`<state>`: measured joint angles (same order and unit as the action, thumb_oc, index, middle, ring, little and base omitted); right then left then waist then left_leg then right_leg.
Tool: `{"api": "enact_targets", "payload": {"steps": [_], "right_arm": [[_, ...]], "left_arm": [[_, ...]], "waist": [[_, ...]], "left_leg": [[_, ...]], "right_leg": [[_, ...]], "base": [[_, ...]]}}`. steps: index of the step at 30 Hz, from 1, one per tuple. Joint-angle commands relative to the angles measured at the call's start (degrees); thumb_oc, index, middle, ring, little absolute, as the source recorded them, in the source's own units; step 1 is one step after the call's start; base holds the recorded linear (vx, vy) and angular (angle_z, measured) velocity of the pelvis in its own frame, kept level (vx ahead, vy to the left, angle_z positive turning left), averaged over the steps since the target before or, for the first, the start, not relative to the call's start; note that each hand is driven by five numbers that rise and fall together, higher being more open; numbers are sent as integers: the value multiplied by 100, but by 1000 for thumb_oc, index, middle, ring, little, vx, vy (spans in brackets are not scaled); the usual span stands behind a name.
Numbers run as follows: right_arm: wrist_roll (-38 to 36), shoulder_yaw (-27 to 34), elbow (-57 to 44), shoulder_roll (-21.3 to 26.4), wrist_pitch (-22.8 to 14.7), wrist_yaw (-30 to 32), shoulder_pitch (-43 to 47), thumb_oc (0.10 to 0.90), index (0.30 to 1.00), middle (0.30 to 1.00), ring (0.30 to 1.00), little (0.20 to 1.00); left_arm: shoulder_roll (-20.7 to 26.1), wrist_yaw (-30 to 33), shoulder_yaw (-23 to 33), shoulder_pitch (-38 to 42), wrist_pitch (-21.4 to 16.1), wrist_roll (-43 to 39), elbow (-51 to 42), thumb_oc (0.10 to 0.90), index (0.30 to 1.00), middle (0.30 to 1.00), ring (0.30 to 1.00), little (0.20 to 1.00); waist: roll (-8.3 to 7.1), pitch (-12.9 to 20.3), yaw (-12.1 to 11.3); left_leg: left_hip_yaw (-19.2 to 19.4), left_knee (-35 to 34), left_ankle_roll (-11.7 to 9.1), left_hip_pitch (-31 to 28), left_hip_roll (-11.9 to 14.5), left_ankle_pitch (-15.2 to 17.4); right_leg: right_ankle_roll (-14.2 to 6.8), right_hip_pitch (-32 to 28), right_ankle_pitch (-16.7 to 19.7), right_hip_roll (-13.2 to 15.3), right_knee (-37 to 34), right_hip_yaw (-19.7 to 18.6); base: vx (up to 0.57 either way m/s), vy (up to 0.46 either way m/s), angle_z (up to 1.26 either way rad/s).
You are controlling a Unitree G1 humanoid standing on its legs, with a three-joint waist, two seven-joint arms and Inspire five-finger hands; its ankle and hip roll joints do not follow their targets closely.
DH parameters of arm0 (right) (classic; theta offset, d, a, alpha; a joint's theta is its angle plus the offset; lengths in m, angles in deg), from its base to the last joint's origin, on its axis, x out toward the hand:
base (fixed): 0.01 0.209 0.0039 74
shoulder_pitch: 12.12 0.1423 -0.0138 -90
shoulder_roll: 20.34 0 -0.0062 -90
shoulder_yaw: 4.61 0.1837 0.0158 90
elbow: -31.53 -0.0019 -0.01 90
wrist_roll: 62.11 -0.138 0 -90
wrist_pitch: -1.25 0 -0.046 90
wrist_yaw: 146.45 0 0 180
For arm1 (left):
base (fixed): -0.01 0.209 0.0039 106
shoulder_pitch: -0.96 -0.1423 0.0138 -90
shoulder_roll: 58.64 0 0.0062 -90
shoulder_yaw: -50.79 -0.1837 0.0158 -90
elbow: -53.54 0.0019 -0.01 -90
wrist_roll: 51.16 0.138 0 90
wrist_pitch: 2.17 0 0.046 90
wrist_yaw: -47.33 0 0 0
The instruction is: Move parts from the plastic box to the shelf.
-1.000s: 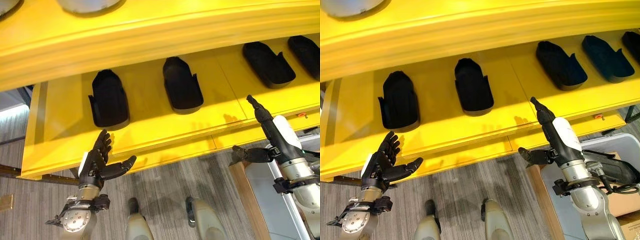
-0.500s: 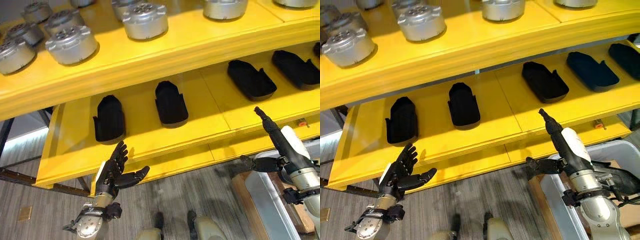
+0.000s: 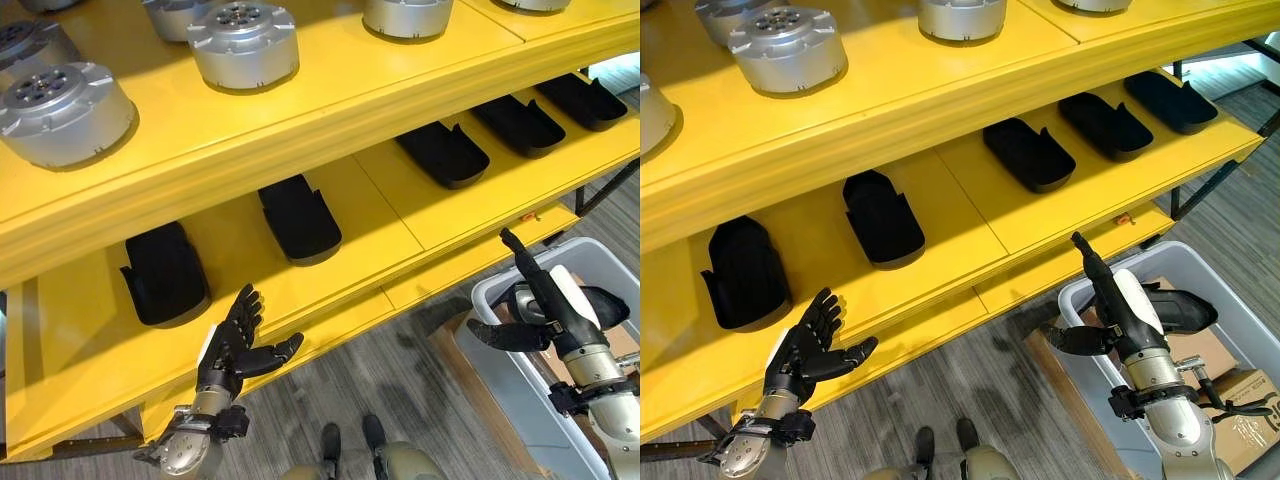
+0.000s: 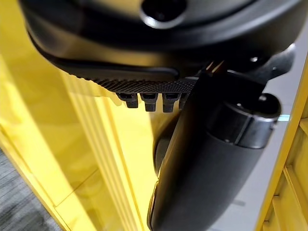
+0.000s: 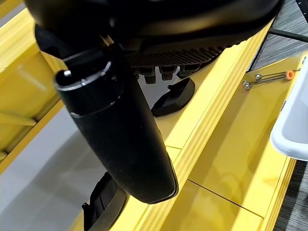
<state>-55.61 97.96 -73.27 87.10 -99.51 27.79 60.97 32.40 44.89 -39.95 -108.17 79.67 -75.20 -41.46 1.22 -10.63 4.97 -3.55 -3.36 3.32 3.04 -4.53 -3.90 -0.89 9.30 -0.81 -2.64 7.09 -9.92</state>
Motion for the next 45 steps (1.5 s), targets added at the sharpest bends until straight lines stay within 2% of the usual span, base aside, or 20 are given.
{"api": "enact_targets", "payload": {"steps": [1,7,8,9,10,11,12,13,16,18,21,24,25,27,28,34,39,40,41,45], "right_arm": [[-306,103,-136,102,-364,211,487,900,1000,1000,1000,1000],[-289,52,-175,46,-330,233,551,900,1000,1000,1000,1000],[-230,-29,-185,32,-305,228,600,900,1000,1000,1000,1000],[-198,-100,-196,23,-300,236,685,900,1000,1000,1000,1000],[-196,-103,-194,21,-299,237,699,900,1000,1000,1000,1000],[-129,-255,-187,-10,-292,302,879,900,1000,1000,1000,1000],[-126,-260,-182,-11,-293,305,893,900,1000,1000,1000,1000],[-75,-355,-163,-33,-263,309,984,900,1000,1000,1000,1000],[26,-400,-133,-103,-206,196,1026,900,1000,1000,1000,1000],[84,-368,-162,-114,-196,156,998,900,1000,1000,1000,1000],[76,-297,-199,-91,-157,110,997,900,1000,1000,1000,1000],[72,-216,-245,-101,-144,77,951,900,1000,1000,1000,1000],[25,-114,-270,-52,-130,51,863,900,1000,1000,1000,1000],[-5,-15,-304,-36,-138,59,779,900,1000,1000,1000,1000],[-40,96,-360,3,-147,52,680,900,1000,1000,1000,1000],[-167,418,-433,132,-211,135,423,900,1000,1000,1000,1000],[-217,467,-437,268,-245,165,374,900,1000,1000,1000,1000],[-218,468,-440,270,-246,166,375,900,1000,1000,1000,1000],[-217,487,-434,303,-265,186,347,900,1000,1000,1000,1000],[-241,461,-425,394,-302,204,366,900,1000,1000,1000,1000]], "left_arm": [[335,84,264,46,-626,-10,-553,900,1000,1000,1000,1000],[548,171,272,215,-634,75,-559,900,1000,1000,1000,1000],[608,234,308,260,-648,151,-522,900,1000,1000,1000,1000],[627,291,349,267,-652,212,-527,900,1000,1000,1000,1000],[627,293,355,276,-652,214,-525,900,1000,1000,1000,1000],[634,427,516,274,-644,282,-538,900,1000,1000,1000,1000],[633,429,522,281,-643,283,-539,900,1000,1000,1000,1000],[571,465,644,170,-596,284,-609,900,1000,1000,1000,1000],[494,489,834,-17,-542,363,-774,900,1000,1000,1000,1000],[473,485,947,-133,-521,441,-846,900,1000,1000,1000,1000],[478,510,1037,-192,-484,609,-843,900,1000,1000,1000,1000],[413,525,1086,-213,-459,687,-802,900,1000,1000,1000,1000],[361,508,1097,-255,-456,673,-809,900,1000,1000,1000,1000],[326,512,1085,-248,-436,663,-795,900,1000,1000,1000,1000],[279,488,1061,-257,-419,647,-776,900,1000,1000,1000,1000],[267,334,919,-225,-407,607,-728,900,1000,1000,1000,1000],[238,302,833,-189,-418,611,-724,900,1000,1000,1000,1000],[235,303,834,-189,-420,611,-727,900,1000,1000,1000,1000],[261,293,786,-152,-432,625,-727,900,1000,1000,1000,1000],[317,280,672,-30,-443,619,-728,900,1000,1000,1000,1000]], "waist": [[-172,416,54],[-189,260,193],[-215,97,236],[-221,-11,147],[-227,-6,130],[-153,-145,-143],[-154,-151,-126],[-67,-175,-226],[-106,-162,-340],[-204,-135,-364],[-394,-42,-367],[-573,73,-408],[-671,127,-391],[-658,131,-375],[-641,133,-311],[-398,158,-89],[-152,223,12],[-163,195,12],[-65,222,63],[47,147,178]], "left_leg": [[29,-115,-43,7,112,294],[337,-126,61,-22,105,366],[429,-105,124,-48,113,400],[536,-95,139,-74,148,438],[559,-89,133,-44,153,419],[880,-67,81,-83,312,460],[867,-61,79,-66,313,443],[1141,-100,53,-166,471,488],[1484,-52,43,-335,522,667],[1607,-6,41,-370,476,756],[1793,-10,-11,-378,464,818],[1881,-31,-70,-401,465,848],[1936,-14,-182,-412,601,812],[1946,38,-270,-395,749,785],[1955,62,-392,-446,989,717],[2021,-41,-743,-539,1635,381],[1999,-124,-912,-582,1846,266],[2074,-107,-882,-534,1851,174],[1996,-126,-956,-564,1911,188],[2006,110,-1020,-517,2067,74]], "right_leg": [[-381,-476,-184,280,-575,-3],[-499,-108,-250,194,-23,-311],[-592,110,-218,129,305,-335],[-659,256,-254,211,549,-34],[-658,294,-228,201,557,-55],[-655,352,-336,852,798,1392],[-650,355,-315,854,786,1408],[-549,205,-308,1435,802,2153],[-703,5,153,1994,436,2126],[-907,-54,748,2335,85,2053],[-1096,-60,1168,2524,-283,2105],[-1214,-218,1139,2489,-559,2268],[-1258,-288,1099,2324,-730,2200],[-1216,-301,987,2245,-713,2252],[-1143,-334,819,2108,-618,2312],[-848,-382,124,1597,-370,2415],[-750,-419,-187,1341,-341,2322],[-703,-379,-106,1344,-338,2376],[-693,-419,-284,1270,-317,2292],[-477,-341,-537,1061,-107,2069]], "base": [[16,109,-21],[-45,116,-30],[-100,98,-40],[-114,94,-47],[-146,49,-91],[-117,17,-105],[-134,32,-146],[-49,23,-138],[1,-18,-128],[9,-94,-96],[58,-136,-53],[93,-168,-68],[158,-379,-47],[103,-293,-40],[85,-269,-30],[81,-225,-2],[65,-127,0],[112,-105,4],[34,-115,4],[47,-161,1]]}}
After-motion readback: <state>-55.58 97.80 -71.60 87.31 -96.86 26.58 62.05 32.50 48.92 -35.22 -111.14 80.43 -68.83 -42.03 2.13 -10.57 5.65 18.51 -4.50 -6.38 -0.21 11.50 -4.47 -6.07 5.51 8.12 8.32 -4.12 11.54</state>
